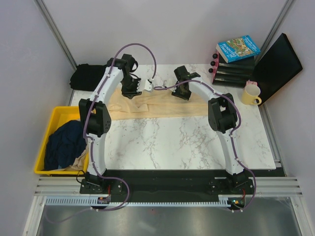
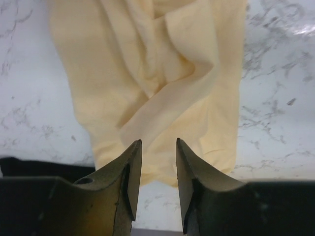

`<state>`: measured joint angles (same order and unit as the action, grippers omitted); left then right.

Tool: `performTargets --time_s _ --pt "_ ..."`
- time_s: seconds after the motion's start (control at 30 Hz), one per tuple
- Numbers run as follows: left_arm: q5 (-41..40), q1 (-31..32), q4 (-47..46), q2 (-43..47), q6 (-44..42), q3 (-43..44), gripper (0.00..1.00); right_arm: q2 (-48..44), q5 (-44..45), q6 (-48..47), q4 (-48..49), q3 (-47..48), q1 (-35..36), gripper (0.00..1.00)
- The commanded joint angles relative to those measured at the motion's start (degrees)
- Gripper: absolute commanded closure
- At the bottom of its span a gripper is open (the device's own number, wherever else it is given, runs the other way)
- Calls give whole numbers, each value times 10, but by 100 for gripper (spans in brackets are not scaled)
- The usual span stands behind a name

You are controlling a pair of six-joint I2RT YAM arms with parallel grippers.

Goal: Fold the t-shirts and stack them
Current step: Fold the other side of the tshirt into a rectangle

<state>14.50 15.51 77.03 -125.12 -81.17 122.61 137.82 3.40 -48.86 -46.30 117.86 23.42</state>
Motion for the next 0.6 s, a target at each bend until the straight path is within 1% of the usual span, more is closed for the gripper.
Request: performTargets --time_s 0.0,0.13,0.17,0.3,0.4,0.57 --pt "-108 -22 -10 -50 59 48 57 32 -39 16 -21 0 9 62" --pt "-127 -54 -51 -72 75 55 55 39 -38 23 -13 10 10 61" --pt "-137 -59 -59 -79 73 55 55 42 -25 30 -8 11 10 61" --pt "-170 -81 -113 -104 72 70 54 48 0 48 29 17 10 64" --pt "-180 -88 -133 -121 73 76 53 53 -2 56 45 29 10 68" --pt "-189 -88 -188 -140 77 77 54 58 4 54 45 35 10 70"
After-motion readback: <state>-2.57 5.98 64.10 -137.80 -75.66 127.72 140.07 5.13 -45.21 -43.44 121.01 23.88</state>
